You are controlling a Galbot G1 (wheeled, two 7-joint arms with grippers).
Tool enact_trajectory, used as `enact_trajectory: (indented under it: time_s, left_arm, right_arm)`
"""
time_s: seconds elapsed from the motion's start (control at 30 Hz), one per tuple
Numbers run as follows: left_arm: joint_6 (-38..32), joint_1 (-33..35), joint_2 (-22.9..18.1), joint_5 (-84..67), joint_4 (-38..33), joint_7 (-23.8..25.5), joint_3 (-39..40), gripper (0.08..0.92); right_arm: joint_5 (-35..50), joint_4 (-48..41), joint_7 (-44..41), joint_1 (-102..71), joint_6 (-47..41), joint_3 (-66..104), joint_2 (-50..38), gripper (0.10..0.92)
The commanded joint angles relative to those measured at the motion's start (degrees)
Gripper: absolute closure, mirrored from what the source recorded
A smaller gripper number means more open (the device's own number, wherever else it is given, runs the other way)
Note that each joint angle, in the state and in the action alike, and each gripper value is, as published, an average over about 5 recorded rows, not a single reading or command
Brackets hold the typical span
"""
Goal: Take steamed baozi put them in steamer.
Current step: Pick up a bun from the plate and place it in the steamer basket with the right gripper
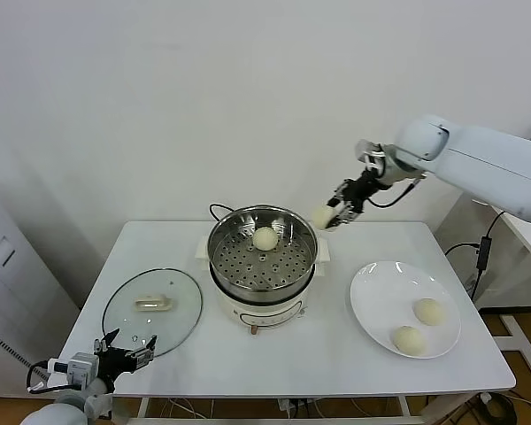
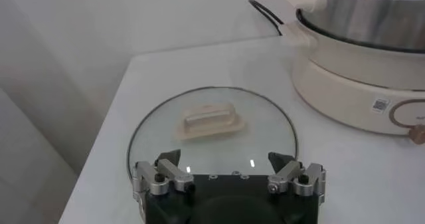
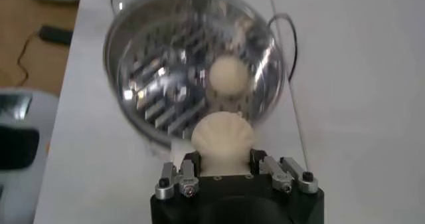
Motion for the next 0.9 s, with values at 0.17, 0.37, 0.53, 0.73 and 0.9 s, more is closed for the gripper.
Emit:
enact_trajectory:
  time_s: [0.17, 0.37, 0.53, 0.73, 0.9]
  left_arm:
    - [-0.05, 0.13, -0.13, 0.18, -0.03, -0.02, 0.00, 0.177]
    - [-0.09, 0.30, 0.13, 0.18, 0.04, -0.02, -0.11, 0.177]
    - [-0.09, 0.53, 0.15, 0.18, -0.15, -0.03, -0.19, 0.177]
    - [-0.14, 0.70, 0.25, 0.18, -0.06, -0.03, -0.23, 0.177]
    - [-0.18, 0.85, 0.25, 0.18, -0.13, -0.02, -0.28, 0.177]
  right_arm:
    - [9.95, -1.46, 8.15, -5.43, -5.12, 0.79, 13.77, 0.564]
    - [10.22, -2.87, 10.32, -8.57, -7.21, 1.46, 18.00, 0.567]
    - [9.42, -4.00, 12.16, -10.29, -9.09, 1.36, 19.95, 0.565]
    - [9.19, -5.30, 14.59, -12.14, -10.35, 1.67, 21.60, 0.564]
    - [7.71, -6.89, 15.44, -13.73, -10.90, 1.71, 22.93, 0.565]
